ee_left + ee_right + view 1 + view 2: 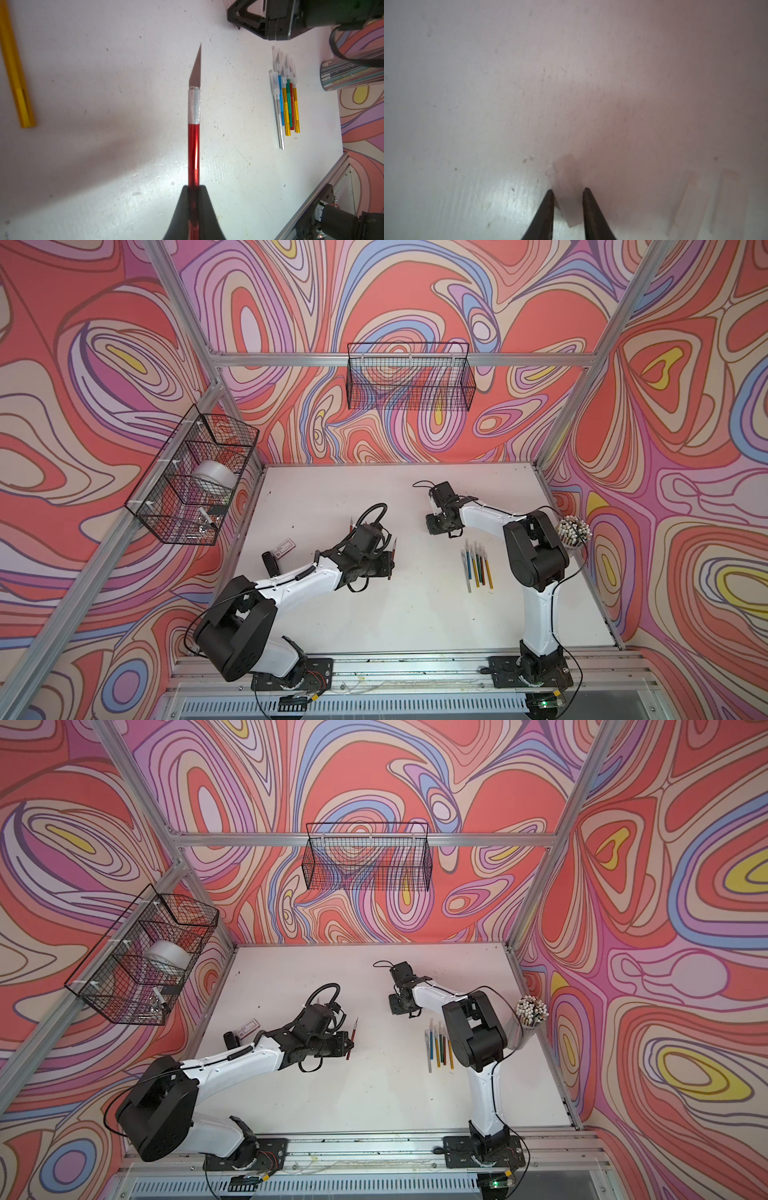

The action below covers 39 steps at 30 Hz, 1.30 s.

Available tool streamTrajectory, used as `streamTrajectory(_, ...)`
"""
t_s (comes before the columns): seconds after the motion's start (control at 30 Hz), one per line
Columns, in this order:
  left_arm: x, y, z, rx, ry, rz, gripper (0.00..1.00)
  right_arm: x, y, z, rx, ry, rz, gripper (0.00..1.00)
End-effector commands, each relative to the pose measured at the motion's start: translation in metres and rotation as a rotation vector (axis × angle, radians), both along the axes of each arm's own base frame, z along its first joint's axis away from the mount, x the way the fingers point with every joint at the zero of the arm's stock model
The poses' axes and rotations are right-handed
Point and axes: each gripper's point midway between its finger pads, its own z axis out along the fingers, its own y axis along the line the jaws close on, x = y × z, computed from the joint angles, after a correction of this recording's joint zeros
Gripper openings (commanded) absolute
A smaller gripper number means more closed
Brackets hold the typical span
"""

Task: Remove protective caps from carving knives
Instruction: Adjust the protective sleeve at the center of the board.

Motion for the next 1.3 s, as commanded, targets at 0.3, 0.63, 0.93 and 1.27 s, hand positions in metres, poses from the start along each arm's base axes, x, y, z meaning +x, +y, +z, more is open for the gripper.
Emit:
streamTrajectory(0.3, -0.001, 0.01, -0.001, 0.039, -0.009, 0.013, 0.0, 0.0, -0.034, -0.006, -0.027, 0.008, -0.157, 0.18)
streamTrajectory(0.63, 0.003, 0.013, 0.001, 0.059, -0.02, 0.026, 0.0, -0.004, -0.046, -0.003, -0.044, 0.016, -0.206, 0.2)
streamTrajectory(0.93, 0.006, 0.014, 0.005, 0.075, -0.026, 0.03, 0.0, -0.001, -0.043, 0.017, -0.013, -0.012, -0.202, 0.28)
streamTrajectory(1.27, 0.031, 0.023, -0.003, 0.183, -0.031, 0.079, 0.0, -0.021, -0.033, 0.059, 0.097, -0.059, -0.16, 0.3)
